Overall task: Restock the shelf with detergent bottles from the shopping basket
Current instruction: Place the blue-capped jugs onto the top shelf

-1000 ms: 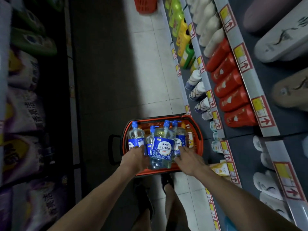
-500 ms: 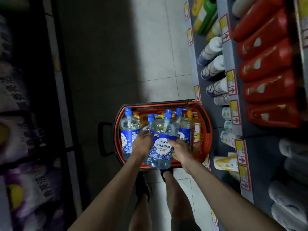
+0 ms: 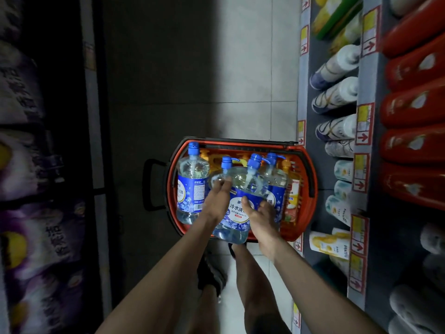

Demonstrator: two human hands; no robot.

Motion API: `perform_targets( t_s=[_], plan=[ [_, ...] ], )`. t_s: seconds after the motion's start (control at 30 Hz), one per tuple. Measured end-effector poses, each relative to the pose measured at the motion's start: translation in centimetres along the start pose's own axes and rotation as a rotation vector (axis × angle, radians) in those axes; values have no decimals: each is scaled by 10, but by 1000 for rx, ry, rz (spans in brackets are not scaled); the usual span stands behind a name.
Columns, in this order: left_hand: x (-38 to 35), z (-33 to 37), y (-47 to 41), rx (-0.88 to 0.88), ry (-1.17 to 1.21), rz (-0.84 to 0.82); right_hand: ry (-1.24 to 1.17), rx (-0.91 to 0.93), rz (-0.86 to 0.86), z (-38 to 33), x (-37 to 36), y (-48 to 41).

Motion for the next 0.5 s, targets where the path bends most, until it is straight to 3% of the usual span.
perform_targets(
  t_s=[0.3, 0.5],
  plan=[
    [-3, -55, -36, 4, 156, -9, -161, -11, -49, -4, -10, 15],
    [10, -55, 0, -1, 320, 38, -155, 127, -70, 3, -3, 20]
  ],
)
Point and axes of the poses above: each hand's wrist, its own y-axis away from the middle knuckle, its own x-axis out of the back of the hand, z = x × y, the point moved 3 cm from there along -y, towards the middle knuckle, and after that the axes turned 1 degree about z, right-handed, at the moved point
